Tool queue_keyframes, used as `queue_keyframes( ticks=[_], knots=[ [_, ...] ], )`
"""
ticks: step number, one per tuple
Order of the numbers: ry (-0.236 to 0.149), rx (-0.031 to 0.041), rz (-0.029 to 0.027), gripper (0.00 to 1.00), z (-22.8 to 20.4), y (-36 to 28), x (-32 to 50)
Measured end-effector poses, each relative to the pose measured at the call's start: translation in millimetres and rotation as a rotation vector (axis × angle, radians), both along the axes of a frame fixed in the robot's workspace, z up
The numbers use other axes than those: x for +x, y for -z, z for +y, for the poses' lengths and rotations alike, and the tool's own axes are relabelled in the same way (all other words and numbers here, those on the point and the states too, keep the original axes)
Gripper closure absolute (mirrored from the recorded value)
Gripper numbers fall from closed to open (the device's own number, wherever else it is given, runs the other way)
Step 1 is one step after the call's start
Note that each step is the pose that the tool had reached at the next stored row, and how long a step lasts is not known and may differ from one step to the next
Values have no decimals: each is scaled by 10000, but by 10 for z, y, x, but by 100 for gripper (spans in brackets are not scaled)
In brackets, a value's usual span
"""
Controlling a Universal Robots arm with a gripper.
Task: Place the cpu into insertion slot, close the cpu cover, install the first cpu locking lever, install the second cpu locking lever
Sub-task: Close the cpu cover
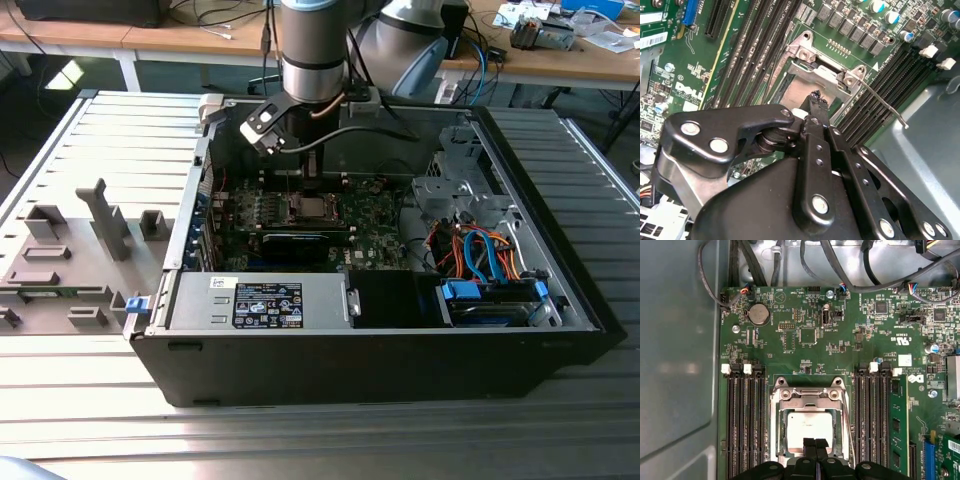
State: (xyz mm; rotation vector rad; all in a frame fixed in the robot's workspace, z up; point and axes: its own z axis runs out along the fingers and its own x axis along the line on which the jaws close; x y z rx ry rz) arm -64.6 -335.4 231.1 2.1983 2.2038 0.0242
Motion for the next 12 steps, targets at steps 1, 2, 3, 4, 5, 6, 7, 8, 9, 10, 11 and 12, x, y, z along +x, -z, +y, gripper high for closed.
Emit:
queue_keyframes(
  ticks=[1, 2, 3, 4, 5, 6, 7, 8, 9, 10, 11, 12],
  knots=[
    [1, 1, 0, 89, 0, 20, -4],
    [1, 0, 0, 89, 0, 31, -7],
    [0, -1, 0, 89, 0, 40, -11],
    [0, 0, 0, 89, 0, 49, -15],
    [1, -1, 0, 89, 0, 57, -20],
    [1, 0, 0, 89, 0, 69, -26],
    [0, 0, 0, 89, 0, 76, -29],
    [0, -1, 1, 89, 0, 93, -40],
    [0, 0, 1, 89, 0, 106, -49],
    [0, 0, 0, 89, 0, 116, -56],
    [0, -1, 0, 89, 0, 125, -61],
    [0, 0, 0, 89, 0, 138, -69]
  ],
)
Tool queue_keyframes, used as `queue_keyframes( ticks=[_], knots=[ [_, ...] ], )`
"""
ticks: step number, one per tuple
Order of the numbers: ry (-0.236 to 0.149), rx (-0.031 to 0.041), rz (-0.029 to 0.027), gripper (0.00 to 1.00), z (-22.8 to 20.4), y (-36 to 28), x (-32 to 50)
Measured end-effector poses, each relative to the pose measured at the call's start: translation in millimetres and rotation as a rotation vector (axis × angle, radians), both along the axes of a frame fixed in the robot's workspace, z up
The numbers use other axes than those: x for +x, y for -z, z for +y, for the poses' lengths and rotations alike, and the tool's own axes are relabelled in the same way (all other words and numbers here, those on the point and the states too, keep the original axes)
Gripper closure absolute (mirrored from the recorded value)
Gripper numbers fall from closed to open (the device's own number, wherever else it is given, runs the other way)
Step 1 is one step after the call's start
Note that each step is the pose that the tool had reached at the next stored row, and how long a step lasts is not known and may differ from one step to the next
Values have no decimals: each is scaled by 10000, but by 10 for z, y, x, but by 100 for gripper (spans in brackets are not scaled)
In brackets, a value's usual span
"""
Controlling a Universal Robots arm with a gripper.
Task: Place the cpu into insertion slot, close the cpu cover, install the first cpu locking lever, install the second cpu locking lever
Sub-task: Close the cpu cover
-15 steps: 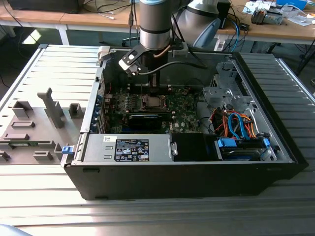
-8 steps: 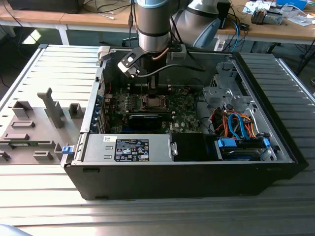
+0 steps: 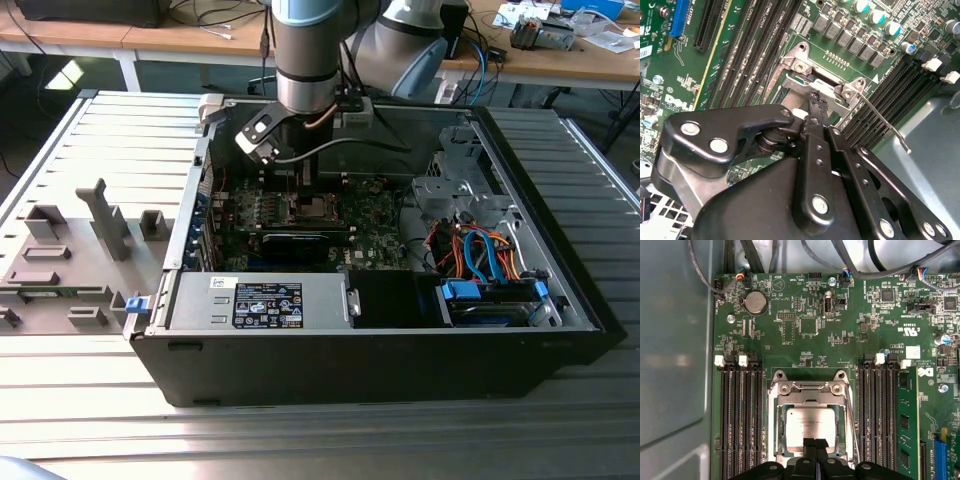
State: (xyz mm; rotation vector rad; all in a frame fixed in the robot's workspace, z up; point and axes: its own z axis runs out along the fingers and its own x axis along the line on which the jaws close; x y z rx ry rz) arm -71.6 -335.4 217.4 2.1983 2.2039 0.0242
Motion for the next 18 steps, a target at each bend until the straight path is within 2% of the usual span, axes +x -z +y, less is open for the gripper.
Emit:
queue_keyframes(
  ticks=[6, 11, 18],
  knots=[
    [1, 0, 1, 89, 0, 50, -15],
    [0, -4, 3, 89, -1, 118, -15],
    [0, -1, -1, 89, 1, 120, -12]
  ],
)
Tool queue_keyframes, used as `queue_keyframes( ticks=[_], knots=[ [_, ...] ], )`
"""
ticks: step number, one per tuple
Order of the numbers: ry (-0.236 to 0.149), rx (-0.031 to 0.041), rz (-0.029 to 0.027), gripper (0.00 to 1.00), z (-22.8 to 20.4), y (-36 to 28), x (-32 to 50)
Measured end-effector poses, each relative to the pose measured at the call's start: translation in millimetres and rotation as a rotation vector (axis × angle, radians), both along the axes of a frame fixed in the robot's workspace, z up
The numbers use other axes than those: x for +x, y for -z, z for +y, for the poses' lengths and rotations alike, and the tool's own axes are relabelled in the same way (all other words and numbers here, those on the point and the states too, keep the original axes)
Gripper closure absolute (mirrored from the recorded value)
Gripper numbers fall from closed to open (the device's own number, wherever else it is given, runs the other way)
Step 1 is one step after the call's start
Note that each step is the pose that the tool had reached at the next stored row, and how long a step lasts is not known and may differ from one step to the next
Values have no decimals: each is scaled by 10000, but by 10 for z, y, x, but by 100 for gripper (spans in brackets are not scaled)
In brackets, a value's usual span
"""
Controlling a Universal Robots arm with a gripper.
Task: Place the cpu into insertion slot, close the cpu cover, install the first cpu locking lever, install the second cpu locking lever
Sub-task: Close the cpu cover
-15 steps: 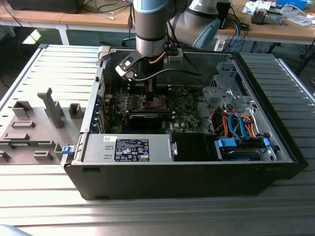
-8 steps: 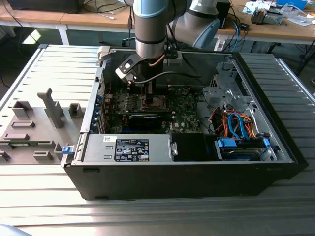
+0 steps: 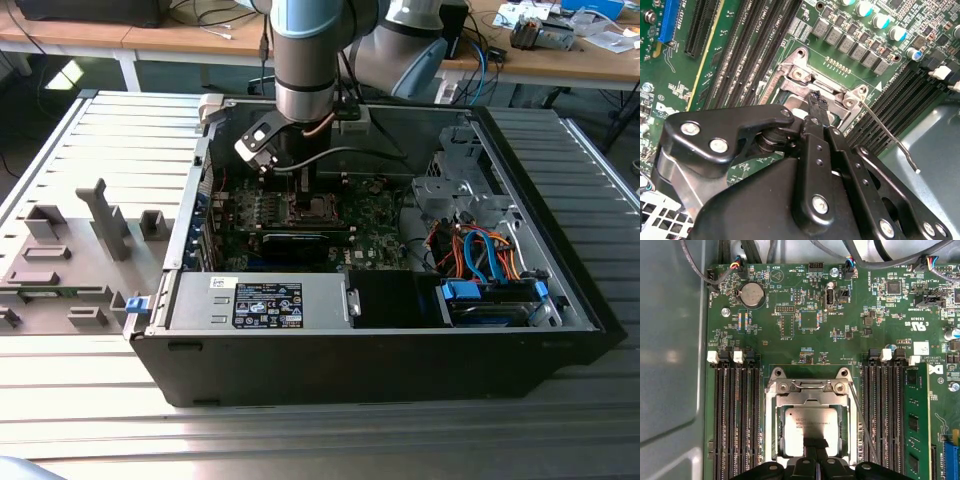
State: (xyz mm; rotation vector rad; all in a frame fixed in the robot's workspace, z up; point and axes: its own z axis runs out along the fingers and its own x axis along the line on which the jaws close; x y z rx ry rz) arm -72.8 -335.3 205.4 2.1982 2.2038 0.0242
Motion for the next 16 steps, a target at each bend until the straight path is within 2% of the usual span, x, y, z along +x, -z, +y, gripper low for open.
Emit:
queue_keyframes(
  ticks=[4, 8, 9, 12, 14, 16],
  knots=[
    [-2, -2, 19, 89, -1, -46, 60],
    [-3, -5, 139, 89, -1, -86, 168],
    [-2, -3, 149, 89, -1, -99, 178],
    [-1, -3, 161, 89, -1, -184, 190],
    [-2, -3, 160, 89, -1, -294, 191],
    [-3, -3, 160, 89, -1, -372, 191]
  ],
)
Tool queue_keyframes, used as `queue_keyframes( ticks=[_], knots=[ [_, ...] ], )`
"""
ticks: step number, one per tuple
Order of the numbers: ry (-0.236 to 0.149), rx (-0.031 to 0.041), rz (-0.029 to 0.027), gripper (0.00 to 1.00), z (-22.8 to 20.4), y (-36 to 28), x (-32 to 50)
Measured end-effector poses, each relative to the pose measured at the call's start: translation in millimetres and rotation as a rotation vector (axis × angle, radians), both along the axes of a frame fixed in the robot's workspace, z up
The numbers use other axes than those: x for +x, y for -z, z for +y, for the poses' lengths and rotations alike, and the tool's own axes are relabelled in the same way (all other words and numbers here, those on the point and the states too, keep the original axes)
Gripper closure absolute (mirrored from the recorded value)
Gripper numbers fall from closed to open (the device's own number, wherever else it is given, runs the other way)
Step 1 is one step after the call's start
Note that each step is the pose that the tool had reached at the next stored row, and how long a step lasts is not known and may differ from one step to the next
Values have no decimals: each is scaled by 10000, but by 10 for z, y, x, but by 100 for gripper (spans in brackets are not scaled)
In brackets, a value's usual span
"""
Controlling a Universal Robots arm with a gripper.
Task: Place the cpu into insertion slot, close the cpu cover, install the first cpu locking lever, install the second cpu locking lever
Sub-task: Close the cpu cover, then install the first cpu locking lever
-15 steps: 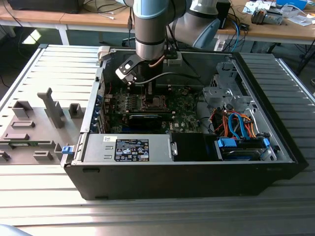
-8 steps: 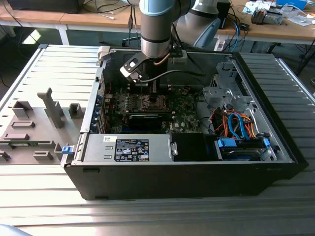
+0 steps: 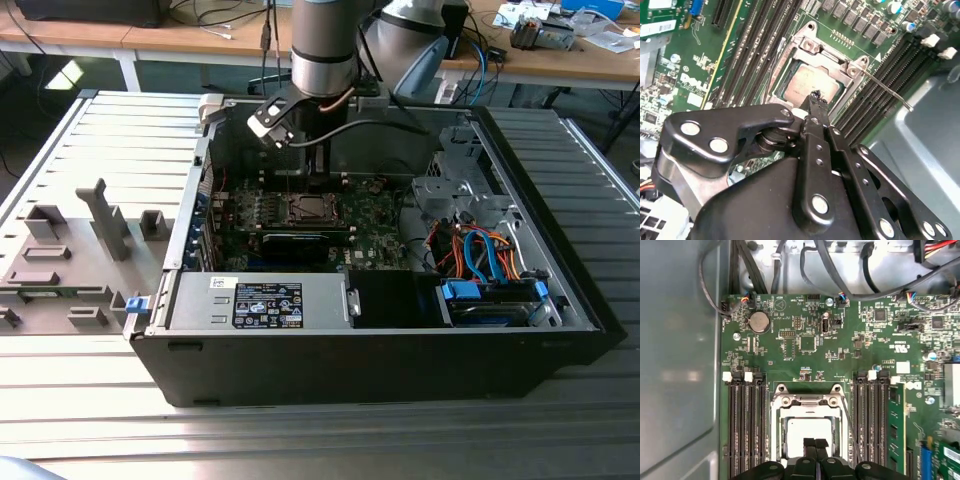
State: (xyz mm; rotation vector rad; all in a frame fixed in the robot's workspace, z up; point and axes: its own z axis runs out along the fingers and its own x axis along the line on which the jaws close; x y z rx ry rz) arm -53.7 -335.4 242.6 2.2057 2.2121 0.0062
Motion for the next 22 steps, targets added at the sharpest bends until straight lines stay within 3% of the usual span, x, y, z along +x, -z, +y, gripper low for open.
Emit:
queue_keyframes(
  ticks=[2, 4, 15, 22],
  knots=[
    [1, 1, 0, 89, 0, -71, 0],
    [0, 1, -1, 89, 0, -96, 0],
    [-3, 1, -1, 89, 0, -101, 0],
    [-451, 0, 0, 89, 0, -102, 0]
  ],
)
